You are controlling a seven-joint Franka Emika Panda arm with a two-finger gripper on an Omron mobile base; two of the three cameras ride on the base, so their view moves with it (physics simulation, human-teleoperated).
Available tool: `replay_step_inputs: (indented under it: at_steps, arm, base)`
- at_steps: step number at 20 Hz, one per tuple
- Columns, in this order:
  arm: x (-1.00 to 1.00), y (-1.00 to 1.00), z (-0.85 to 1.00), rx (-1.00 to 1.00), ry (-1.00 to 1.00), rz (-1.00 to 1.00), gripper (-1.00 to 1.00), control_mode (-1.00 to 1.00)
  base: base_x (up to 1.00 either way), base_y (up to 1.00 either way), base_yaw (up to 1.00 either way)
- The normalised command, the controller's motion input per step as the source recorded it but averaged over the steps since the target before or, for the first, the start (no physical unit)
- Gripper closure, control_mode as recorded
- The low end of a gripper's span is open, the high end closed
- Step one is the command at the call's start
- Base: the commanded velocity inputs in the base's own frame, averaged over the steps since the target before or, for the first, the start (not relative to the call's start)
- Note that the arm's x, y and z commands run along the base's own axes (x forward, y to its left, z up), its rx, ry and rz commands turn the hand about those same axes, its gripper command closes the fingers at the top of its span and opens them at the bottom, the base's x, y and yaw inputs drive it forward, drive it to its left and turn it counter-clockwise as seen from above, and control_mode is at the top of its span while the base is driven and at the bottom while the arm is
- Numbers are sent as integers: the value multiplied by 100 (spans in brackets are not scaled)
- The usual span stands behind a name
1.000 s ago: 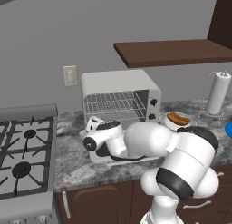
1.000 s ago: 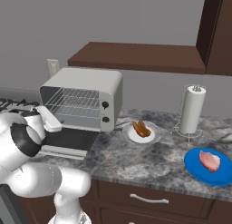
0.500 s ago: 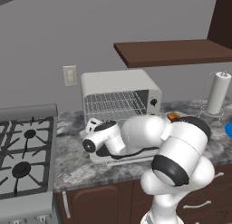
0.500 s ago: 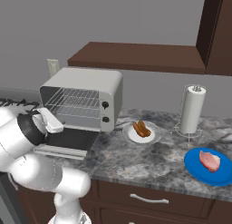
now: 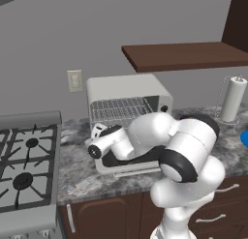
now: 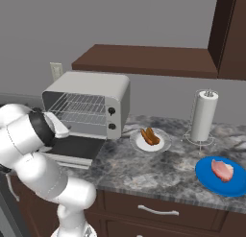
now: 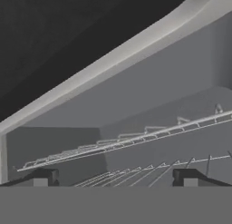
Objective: Open the toaster oven door. Place the hotdog bun on the top rack in the toaster oven and place the steak on the bottom rack.
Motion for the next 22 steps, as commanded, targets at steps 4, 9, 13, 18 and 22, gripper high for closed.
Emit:
replay_step_inputs:
  at_steps: [4,9,13,18,22]
  arm:
    - [23,3,-12,0,0,0,-100,-100]
    - [19,7,-17,0,0,0,-100,-100]
    - [8,6,-23,0,0,0,-100,-100]
    - [14,2,-15,0,0,0,-100,-100]
    - [19,0,-6,0,0,0,-100,-100]
  base:
    - [0,0,0]
    - [0,0,0]
    - [0,0,0]
    - [0,0,0]
    - [0,0,0]
